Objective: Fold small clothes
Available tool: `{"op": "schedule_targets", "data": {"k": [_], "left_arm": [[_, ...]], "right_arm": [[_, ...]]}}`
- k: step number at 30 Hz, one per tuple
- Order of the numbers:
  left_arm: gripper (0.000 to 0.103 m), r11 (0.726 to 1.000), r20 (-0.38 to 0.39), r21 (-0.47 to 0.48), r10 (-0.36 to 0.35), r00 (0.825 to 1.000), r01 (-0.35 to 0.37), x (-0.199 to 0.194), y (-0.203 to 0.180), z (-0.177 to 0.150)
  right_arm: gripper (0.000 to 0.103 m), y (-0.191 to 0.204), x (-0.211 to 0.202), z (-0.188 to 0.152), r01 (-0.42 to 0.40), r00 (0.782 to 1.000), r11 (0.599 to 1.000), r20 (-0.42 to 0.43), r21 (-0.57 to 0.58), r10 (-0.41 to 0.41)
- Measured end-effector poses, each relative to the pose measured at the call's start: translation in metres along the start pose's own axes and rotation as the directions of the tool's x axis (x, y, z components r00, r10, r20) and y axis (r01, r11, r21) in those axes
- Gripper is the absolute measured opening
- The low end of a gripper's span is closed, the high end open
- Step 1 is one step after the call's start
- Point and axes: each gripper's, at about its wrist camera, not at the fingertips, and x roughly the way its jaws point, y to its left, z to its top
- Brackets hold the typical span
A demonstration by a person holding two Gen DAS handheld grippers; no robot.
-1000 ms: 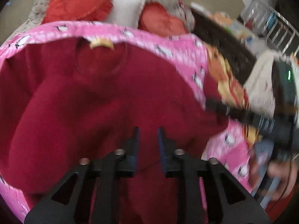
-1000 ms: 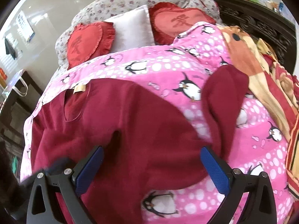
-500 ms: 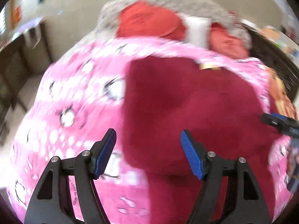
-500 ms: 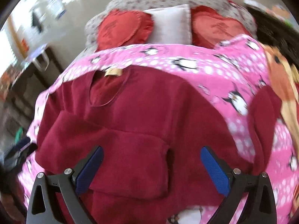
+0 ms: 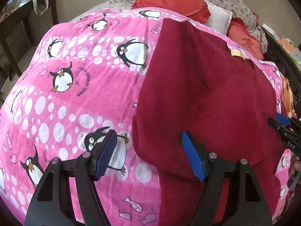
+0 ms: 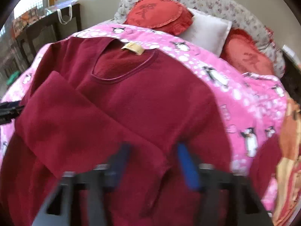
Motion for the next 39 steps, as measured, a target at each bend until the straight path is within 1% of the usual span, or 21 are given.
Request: {"op": "schedule_targets", "data": {"k": [2, 5, 8, 11, 13, 16, 18, 19, 20, 21, 23, 26, 28, 29, 31, 32, 33, 34, 35, 37, 39], "left_arm": [[0.072, 1.0, 0.023, -0.021, -0.004, 1.0, 0.004, -0.005, -0.001, 0.007], [0.072, 0.999, 0.063, -0.048, -0.011, 0.998, 0.014, -0.016, 0.0, 0.013], [0.072, 0.998, 0.117, -0.065, -0.015, 0.993, 0.023, -0.03, 0.0, 0.02], [0.072, 0.998, 0.147, -0.066, -0.009, 0.989, 0.019, -0.035, -0.001, 0.023], [0.072, 0.998, 0.114, -0.056, 0.0, 0.993, 0.006, -0.026, -0.004, 0.024], [0.072, 0.999, 0.062, -0.042, 0.014, 0.998, -0.011, -0.011, -0.008, 0.019], [0.072, 0.999, 0.048, -0.03, 0.028, 0.998, -0.027, -0.006, -0.008, 0.014], [0.072, 0.999, 0.047, -0.029, 0.033, 0.998, -0.032, -0.004, -0.006, 0.012], [0.072, 0.999, 0.045, -0.033, 0.031, 0.999, -0.029, -0.002, -0.003, 0.011], [0.072, 0.999, 0.04, -0.041, 0.025, 0.999, -0.023, 0.0, -0.001, 0.01], [0.072, 0.998, 0.029, -0.058, 0.014, 0.999, -0.013, 0.004, 0.004, 0.01], [0.072, 0.997, 0.024, -0.081, 0.005, 1.0, -0.003, 0.004, 0.008, 0.01], [0.072, 0.997, 0.022, -0.081, 0.003, 1.0, -0.001, 0.003, 0.007, 0.011], [0.072, 0.997, 0.024, -0.079, 0.004, 1.0, -0.002, 0.002, 0.007, 0.011], [0.072, 0.997, 0.024, -0.071, 0.006, 1.0, -0.004, 0.002, 0.006, 0.011], [0.072, 0.998, 0.023, -0.068, 0.005, 1.0, -0.004, 0.002, 0.005, 0.011], [0.072, 0.998, 0.021, -0.067, 0.004, 1.0, -0.002, 0.002, 0.005, 0.012], [0.072, 0.997, 0.021, -0.072, 0.0, 1.0, 0.001, 0.001, 0.006, 0.013], [0.072, 0.997, 0.027, -0.079, -0.003, 1.0, 0.005, -0.001, 0.007, 0.014], [0.072, 0.995, 0.067, -0.094, -0.013, 0.998, 0.019, -0.01, 0.009, 0.018], [0.072, 0.995, 0.114, -0.092, -0.015, 0.993, 0.026, -0.018, 0.006, 0.023]], "right_arm": [[0.007, -0.008, -0.01, 0.001, -0.012, 1.0, 1.0, 0.023, 0.019, 0.011], [0.006, -0.013, -0.025, 0.009, -0.027, 0.999, 0.999, 0.045, 0.021, 0.026], [0.006, -0.02, -0.052, 0.027, 0.035, 0.989, 0.999, 0.14, 0.024, -0.038], [0.006, -0.04, -0.068, 0.043, 0.087, 0.975, 0.99, 0.194, 0.108, -0.107], [0.004, -0.053, -0.06, 0.05, 0.152, 0.97, 0.976, 0.164, 0.156, -0.177], [0.004, -0.066, -0.023, 0.049, 0.173, 0.983, 0.962, 0.017, 0.213, -0.18], [0.004, -0.067, -0.016, 0.047, 0.133, 0.991, 0.96, -0.028, 0.247, -0.13], [0.006, -0.064, -0.021, 0.047, 0.092, 0.995, 0.961, 0.0, 0.26, -0.095], [0.013, -0.053, -0.031, 0.047, 0.012, 0.998, 0.965, 0.064, 0.262, -0.029], [0.031, -0.041, -0.037, 0.051, -0.055, 0.995, 0.97, 0.098, 0.238, 0.032], [0.059, -0.001, -0.041, 0.066, -0.198, 0.976, 0.973, 0.114, 0.117, 0.185], [0.061, 0.056, -0.033, 0.087, -0.308, 0.945, 0.95, 0.103, -0.046, 0.311], [0.061, 0.083, -0.018, 0.097, -0.293, 0.949, 0.945, 0.081, -0.144, 0.306], [0.06, 0.095, -0.006, 0.101, -0.26, 0.958, 0.946, 0.07, -0.196, 0.278], [0.051, 0.107, 0.012, 0.105, -0.223, 0.97, 0.943, 0.043, -0.249, 0.241], [0.033, 0.109, 0.023, 0.107, -0.231, 0.97, 0.935, 0.017, -0.27, 0.244], [0.02, 0.112, 0.029, 0.107, -0.235, 0.97, 0.929, -0.007, -0.286, 0.243], [0.015, 0.116, 0.031, 0.105, -0.22, 0.974, 0.925, -0.019, -0.31, 0.225], [0.005, 0.118, 0.03, 0.102, -0.189, 0.98, 0.922, -0.012, -0.339, 0.196], [0.004, 0.115, 0.019, 0.101, -0.163, 0.983, 0.917, 0.02, -0.365, 0.182], [0.004, 0.105, 0.007, 0.104, -0.142, 0.983, 0.932, 0.064, -0.333, 0.172]]}}
